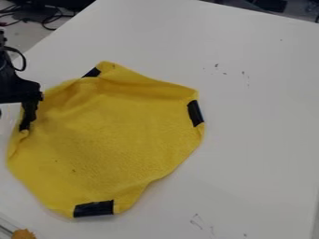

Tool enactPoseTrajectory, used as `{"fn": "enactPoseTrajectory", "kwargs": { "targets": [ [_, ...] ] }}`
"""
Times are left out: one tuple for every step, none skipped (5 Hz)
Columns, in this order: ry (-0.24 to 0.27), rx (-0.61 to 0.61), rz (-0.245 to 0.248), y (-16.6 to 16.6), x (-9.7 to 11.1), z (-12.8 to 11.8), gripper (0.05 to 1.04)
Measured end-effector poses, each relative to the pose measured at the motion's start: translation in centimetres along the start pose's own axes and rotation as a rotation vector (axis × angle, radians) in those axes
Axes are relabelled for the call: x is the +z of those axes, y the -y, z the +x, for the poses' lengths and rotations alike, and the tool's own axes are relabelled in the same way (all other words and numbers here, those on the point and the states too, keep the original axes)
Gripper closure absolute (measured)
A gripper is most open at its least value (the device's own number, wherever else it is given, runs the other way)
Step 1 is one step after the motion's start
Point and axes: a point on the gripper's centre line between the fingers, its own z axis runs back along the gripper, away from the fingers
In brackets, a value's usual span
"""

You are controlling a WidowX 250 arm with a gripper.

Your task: Unfold the cloth from top right to bottom left

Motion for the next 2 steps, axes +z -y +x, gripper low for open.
{"fn": "enactPoseTrajectory", "kwargs": {
  "targets": [
    [-0.003, -0.001, 0.068, -1.2, 0.5, 0.3, 0.082],
    [0.005, 0.006, 0.133, -2.2, 0.8, 0.7, 0.082]
  ]
}}
